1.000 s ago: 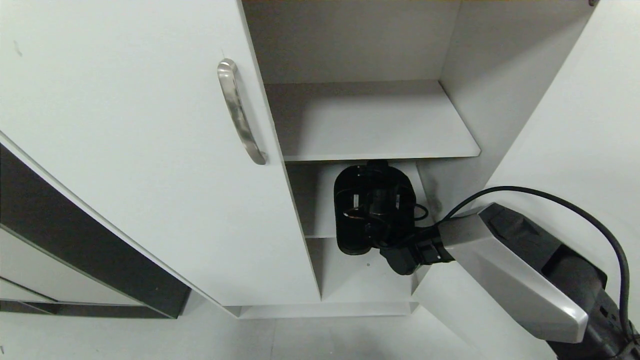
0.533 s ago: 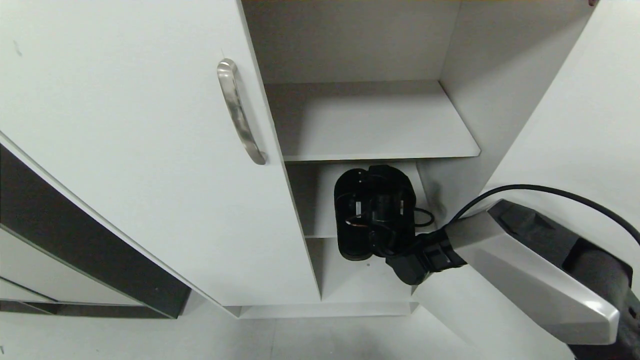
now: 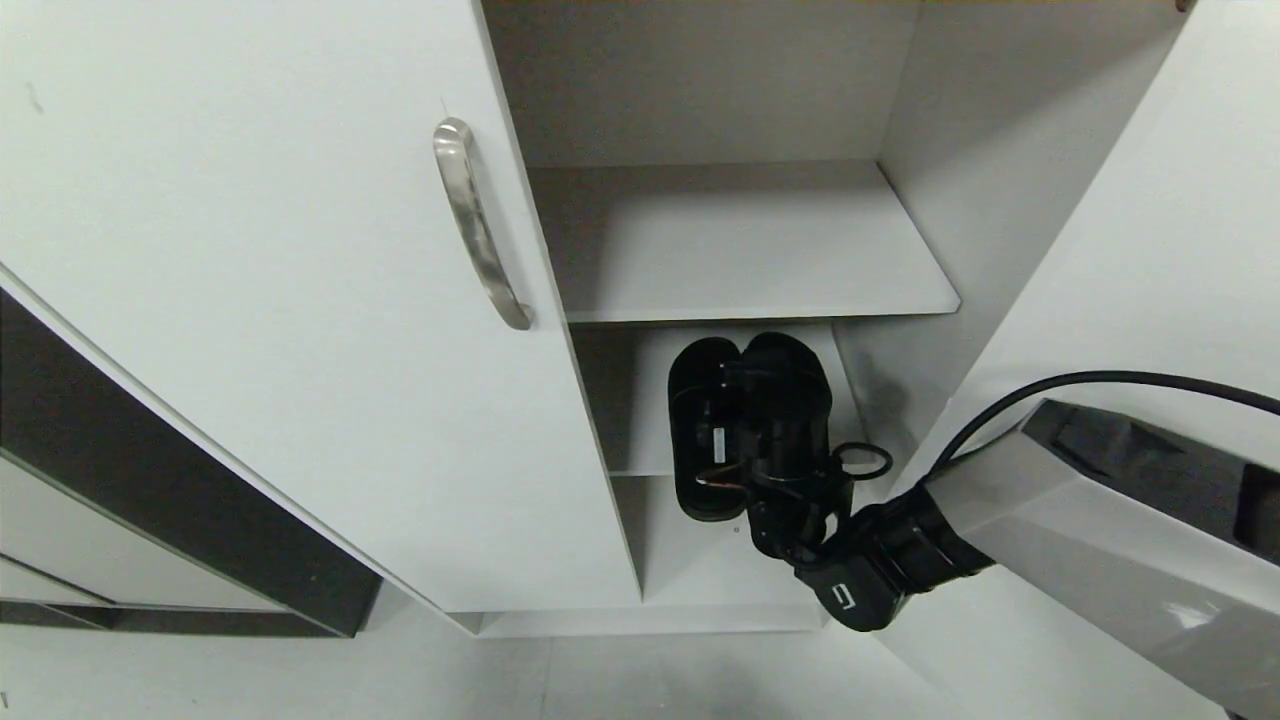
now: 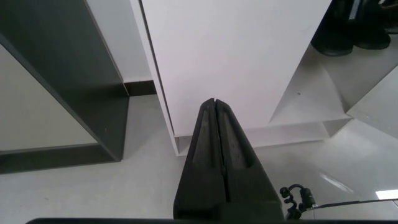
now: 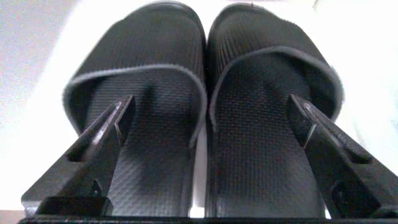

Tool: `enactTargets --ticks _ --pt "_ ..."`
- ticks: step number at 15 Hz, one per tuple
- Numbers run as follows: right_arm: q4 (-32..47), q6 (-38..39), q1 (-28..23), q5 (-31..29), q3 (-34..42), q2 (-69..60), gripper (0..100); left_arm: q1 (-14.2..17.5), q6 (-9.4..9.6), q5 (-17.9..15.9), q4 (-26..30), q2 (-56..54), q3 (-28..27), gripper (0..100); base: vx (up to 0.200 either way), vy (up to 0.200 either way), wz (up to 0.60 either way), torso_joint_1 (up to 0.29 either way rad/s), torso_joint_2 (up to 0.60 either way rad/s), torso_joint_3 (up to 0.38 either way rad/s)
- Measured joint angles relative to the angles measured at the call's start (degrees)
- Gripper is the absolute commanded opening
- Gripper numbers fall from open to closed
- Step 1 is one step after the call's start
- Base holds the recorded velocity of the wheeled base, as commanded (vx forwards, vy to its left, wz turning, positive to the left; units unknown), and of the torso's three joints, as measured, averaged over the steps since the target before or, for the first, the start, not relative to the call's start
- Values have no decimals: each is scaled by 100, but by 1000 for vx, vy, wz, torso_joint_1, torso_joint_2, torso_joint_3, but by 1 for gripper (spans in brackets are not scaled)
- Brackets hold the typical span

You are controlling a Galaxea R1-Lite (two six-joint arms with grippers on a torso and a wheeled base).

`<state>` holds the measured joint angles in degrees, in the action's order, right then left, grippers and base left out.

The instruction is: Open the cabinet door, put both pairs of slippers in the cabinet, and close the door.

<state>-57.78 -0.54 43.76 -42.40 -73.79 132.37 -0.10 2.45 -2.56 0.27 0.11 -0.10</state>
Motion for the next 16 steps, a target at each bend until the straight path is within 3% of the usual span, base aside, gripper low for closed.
enactTargets --ticks 4,7,12,16 --pt "-536 5 317 57 1274 -561 100 0 0 0 0 0 0 0 0 0 0 0 0 0" --pt "-972 -4 581 138 2157 -1007 100 0 0 0 0 0 0 0 -200 0 0 2 1 -1" --pt "-1014 -33 668 132 2384 -1243 100 0 0 0 -2 0 0 0 -200 0 0 2 3 1" --pt "-1240 -41 673 116 2419 -1282 100 0 0 0 0 0 0 0 0 0 0 0 0 0"
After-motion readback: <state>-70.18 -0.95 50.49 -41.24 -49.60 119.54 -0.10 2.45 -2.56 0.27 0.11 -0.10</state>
